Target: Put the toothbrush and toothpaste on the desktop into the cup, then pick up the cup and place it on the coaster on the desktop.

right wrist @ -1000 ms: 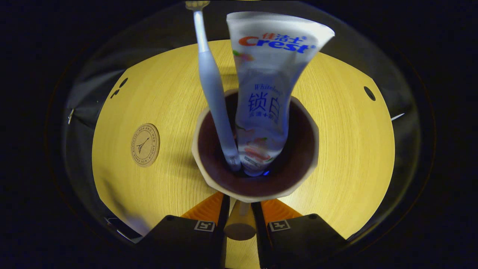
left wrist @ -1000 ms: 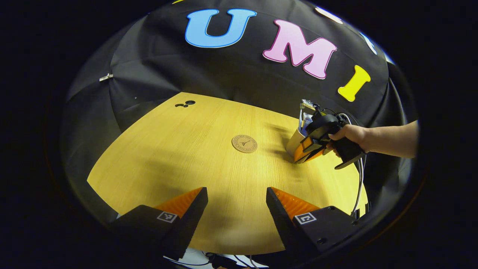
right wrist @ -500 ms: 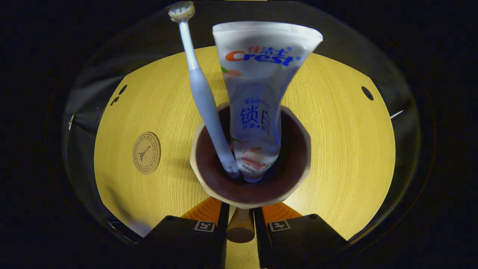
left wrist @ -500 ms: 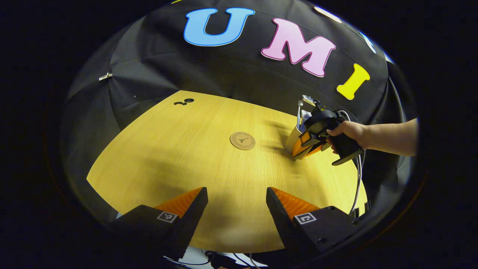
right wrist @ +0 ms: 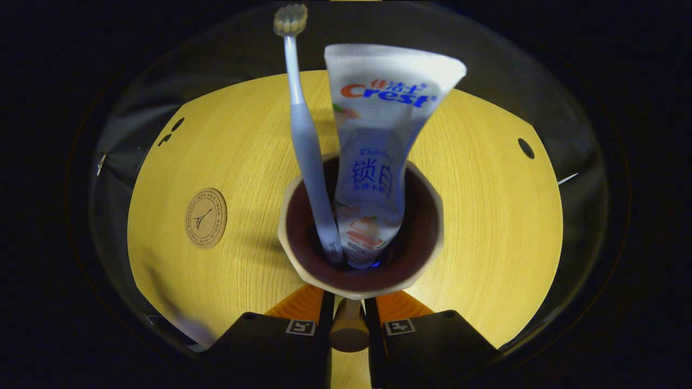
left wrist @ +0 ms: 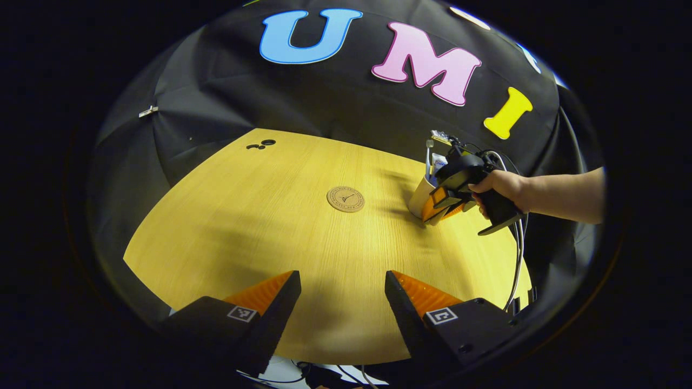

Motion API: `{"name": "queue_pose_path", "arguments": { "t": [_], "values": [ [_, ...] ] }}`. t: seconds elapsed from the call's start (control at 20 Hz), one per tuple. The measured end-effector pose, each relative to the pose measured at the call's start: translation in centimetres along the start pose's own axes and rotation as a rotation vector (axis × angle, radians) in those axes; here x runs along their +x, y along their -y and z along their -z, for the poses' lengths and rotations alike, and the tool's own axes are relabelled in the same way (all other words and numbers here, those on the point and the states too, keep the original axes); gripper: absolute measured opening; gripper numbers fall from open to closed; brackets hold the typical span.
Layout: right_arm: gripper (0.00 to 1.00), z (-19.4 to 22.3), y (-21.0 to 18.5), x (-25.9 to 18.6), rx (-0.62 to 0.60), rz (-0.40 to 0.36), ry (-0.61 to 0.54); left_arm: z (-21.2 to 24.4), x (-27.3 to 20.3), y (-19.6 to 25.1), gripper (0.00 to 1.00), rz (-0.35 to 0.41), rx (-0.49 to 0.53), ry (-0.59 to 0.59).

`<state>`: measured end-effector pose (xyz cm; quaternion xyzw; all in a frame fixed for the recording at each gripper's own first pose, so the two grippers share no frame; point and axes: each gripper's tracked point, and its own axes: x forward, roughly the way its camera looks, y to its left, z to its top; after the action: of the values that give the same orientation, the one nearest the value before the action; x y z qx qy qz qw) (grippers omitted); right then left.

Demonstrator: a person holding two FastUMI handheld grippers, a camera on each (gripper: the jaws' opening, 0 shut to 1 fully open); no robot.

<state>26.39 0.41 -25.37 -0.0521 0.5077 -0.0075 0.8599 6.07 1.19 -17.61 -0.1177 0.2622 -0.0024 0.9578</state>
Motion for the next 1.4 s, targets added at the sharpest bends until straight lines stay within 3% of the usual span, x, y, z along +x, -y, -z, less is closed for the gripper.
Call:
{"name": "queue_pose_path", "arguments": {
  "t": [0.3,0.75,1.0,1.4],
  "values": [
    [0.29,-0.5,0.3,-0.7,-0.026,0.013,0.069,0.4,0.3,-0.6,0.98,0.003,-0.006,-0.009],
    [0.3,-3.8,-3.4,-4.2,0.004,-0.062,0.148,-0.2,1.0,-1.6,0.98,0.008,-0.007,-0.005],
    [0.3,-5.8,-7.7,-5.6,-0.052,-0.102,0.181,-0.4,0.9,-2.6,0.98,0.001,-0.003,0.0],
    [0.3,-5.1,-15.0,-4.5,-0.161,-0.154,0.154,0.1,0.1,-5.4,0.98,-0.039,-0.043,0.003]
  ]
}}
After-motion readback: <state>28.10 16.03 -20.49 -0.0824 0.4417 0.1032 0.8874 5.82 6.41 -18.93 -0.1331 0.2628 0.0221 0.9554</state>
